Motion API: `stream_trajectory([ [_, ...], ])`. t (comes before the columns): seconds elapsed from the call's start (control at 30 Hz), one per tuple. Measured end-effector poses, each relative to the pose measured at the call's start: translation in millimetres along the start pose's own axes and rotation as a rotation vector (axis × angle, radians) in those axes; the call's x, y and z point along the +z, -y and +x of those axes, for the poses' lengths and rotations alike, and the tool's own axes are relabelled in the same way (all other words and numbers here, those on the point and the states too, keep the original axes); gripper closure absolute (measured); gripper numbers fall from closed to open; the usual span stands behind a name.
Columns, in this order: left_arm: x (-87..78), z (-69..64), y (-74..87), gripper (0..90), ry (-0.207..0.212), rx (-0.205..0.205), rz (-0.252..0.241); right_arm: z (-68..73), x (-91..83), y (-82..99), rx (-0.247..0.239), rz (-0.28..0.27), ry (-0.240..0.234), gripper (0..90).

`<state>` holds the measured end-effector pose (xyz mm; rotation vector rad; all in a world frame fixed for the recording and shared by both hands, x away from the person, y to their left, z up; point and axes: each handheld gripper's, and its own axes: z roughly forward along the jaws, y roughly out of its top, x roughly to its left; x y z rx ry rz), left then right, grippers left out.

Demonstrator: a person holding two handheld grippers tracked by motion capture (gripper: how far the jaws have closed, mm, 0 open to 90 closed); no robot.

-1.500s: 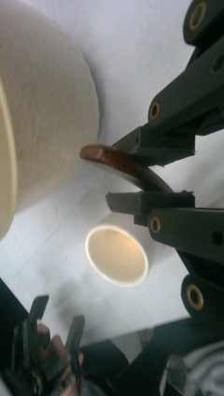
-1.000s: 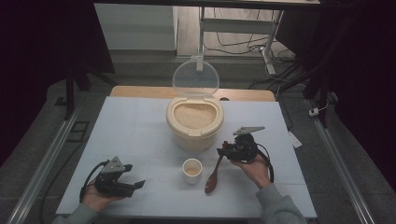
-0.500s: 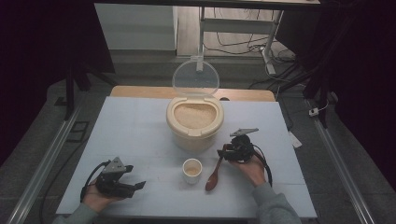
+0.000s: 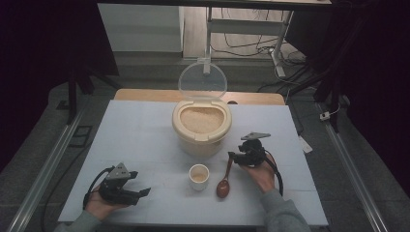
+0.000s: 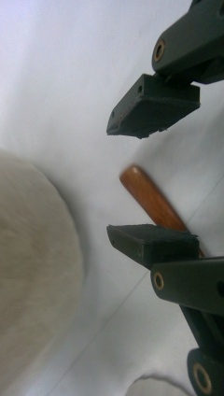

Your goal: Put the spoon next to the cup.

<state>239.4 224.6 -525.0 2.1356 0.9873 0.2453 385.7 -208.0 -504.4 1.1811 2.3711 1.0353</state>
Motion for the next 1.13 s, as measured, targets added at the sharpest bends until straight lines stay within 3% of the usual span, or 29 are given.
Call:
stream_trajectory([
  [0.13,-0.4,0.1,0.2,17.9,-0.003,-0.004,-0.003,-5.0,-26.5,6.4,-0.001,-0.087,-0.018,46.1],
  [0.27,-1.3,-0.2,-0.5,17.9,-0.012,-0.005,-0.014,-6.6,-53.3,20.5,-0.038,-0.160,-0.078,47.2],
  [0.43,-2.2,-0.2,-0.8,17.9,-0.021,-0.008,-0.021,-7.0,-76.9,36.4,-0.079,-0.202,-0.115,47.2],
  [0.67,-3.2,0.2,-1.1,17.9,-0.033,-0.012,-0.033,-6.9,-96.2,57.7,-0.143,-0.206,-0.134,47.0],
  [0.83,-4.5,0.9,-1.6,18.0,-0.046,-0.013,-0.045,-9.1,-103.9,69.5,-0.158,-0.219,-0.156,47.0],
  [1.13,-5.6,0.5,-2.5,18.0,-0.063,-0.007,-0.056,-9.8,-106.1,76.6,-0.181,-0.214,-0.130,46.3],
])
